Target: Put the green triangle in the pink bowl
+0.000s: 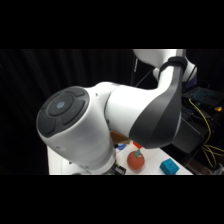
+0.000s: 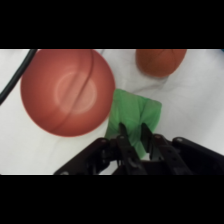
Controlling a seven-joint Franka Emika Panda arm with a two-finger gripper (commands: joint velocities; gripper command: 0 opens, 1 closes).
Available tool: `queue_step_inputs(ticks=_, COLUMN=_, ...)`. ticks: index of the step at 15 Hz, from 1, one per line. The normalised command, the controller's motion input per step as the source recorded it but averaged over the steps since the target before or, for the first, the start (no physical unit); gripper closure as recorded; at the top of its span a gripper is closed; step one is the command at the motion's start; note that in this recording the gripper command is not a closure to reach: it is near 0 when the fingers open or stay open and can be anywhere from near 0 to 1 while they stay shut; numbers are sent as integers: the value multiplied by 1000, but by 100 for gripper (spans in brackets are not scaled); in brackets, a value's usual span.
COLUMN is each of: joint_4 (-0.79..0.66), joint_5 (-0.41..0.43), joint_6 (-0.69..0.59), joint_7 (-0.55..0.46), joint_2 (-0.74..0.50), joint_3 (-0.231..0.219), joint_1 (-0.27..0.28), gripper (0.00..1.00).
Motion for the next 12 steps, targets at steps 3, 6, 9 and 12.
queue_step_inputs(ticks=3, joint_4=-248, joint_5=-124, joint_6=153, joint_7=58, joint_2=-305, joint_3=-61, joint_1=-102, gripper=69)
queue_step_inputs(ticks=6, joint_4=-223, joint_5=-81, joint_6=156, joint_7=71, joint_2=-261, joint_3=-50, joint_1=-140, gripper=69)
queue_step_inputs(ticks=9, joint_4=-321, joint_5=-60, joint_6=194, joint_7=130, joint_2=-286, joint_3=-28, joint_1=-99, gripper=69)
queue_step_inputs(ticks=12, joint_4=-356, joint_5=-76, joint_6=200, joint_7=156, joint_2=-257, joint_3=-29, joint_1=-49, gripper=69)
